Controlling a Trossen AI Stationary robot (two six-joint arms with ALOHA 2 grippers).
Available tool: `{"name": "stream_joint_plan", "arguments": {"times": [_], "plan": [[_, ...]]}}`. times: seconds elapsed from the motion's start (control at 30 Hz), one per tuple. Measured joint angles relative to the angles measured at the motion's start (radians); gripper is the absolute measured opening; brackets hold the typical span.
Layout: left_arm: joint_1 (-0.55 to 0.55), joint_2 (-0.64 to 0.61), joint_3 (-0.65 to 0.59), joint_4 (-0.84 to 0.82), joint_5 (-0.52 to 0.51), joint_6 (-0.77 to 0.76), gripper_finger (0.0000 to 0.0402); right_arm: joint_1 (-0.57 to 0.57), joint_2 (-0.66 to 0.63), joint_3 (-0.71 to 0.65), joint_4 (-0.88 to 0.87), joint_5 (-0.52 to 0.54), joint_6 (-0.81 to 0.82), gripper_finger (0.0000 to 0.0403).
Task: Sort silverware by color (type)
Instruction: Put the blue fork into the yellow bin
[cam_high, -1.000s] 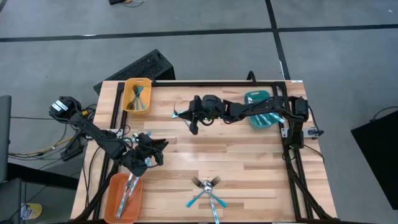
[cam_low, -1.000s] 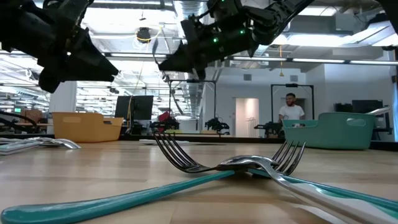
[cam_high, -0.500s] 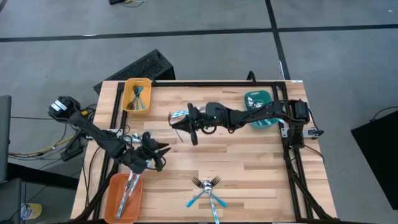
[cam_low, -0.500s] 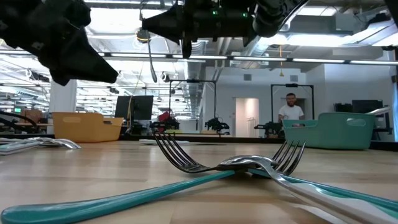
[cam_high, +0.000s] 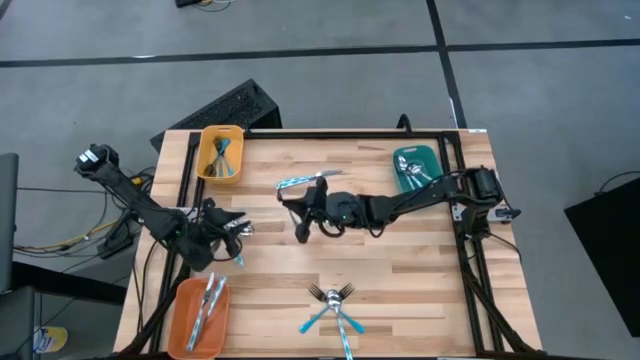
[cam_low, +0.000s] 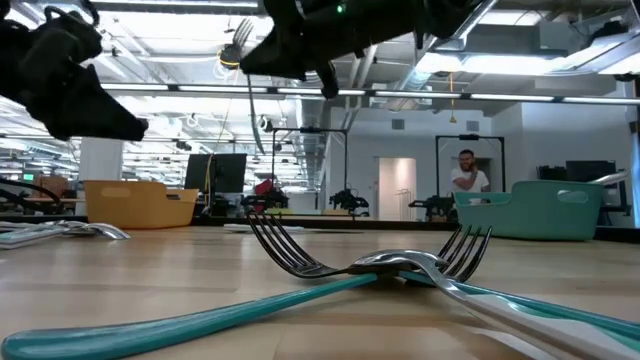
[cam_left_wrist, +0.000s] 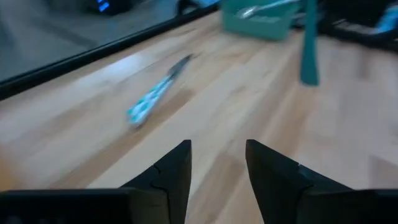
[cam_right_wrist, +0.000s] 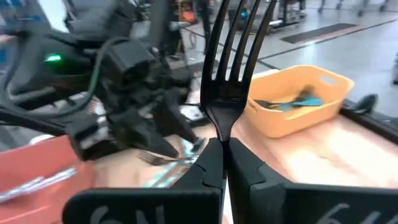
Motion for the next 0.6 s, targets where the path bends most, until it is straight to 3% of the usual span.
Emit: {"name": "stream_joint_plan", "arguments": {"times": [0.1,0.33,0.6], "plan": [[0.005,-0.046,-0.114,0.324,0.061,0.24,0.0145,0.017,0.001,0.002,0.066,0.0,-0.002,0.0017],[0.091,-0.121,-0.288,1.025,0.492,0.746,0.0173,0.032,0.0,0.095,-0.055,0.0,0.008,0.0018],[0.256,-0.102,-0.276,1.135,0.631,0.909,0.0212,0.081,0.0,0.172,-0.104,0.0,-0.09,0.0018]]}}
